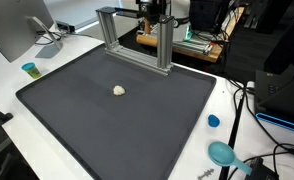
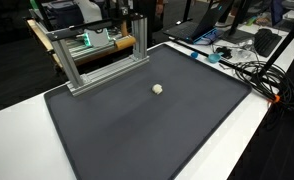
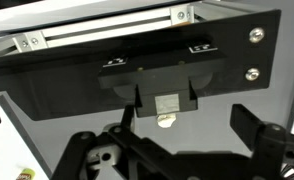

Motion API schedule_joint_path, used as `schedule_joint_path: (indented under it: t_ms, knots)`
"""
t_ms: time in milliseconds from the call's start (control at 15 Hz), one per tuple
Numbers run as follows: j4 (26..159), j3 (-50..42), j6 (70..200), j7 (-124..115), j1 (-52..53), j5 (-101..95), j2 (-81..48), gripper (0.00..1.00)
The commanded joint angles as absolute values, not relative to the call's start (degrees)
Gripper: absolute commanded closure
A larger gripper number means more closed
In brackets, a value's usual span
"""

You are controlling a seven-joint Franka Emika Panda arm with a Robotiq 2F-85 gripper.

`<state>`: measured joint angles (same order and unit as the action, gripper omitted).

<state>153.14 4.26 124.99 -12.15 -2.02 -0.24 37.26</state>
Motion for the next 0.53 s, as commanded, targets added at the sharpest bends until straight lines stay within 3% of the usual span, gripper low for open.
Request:
schedule_joint_path:
  t_ms: [0,467]
  knots:
    - [153.7,4.66,127.19,-13.3,-2.95,-1.15,36.15,0.02]
    - [153.96,2.56,124.94,-8.01,-1.98,-0.96,37.11,0.03]
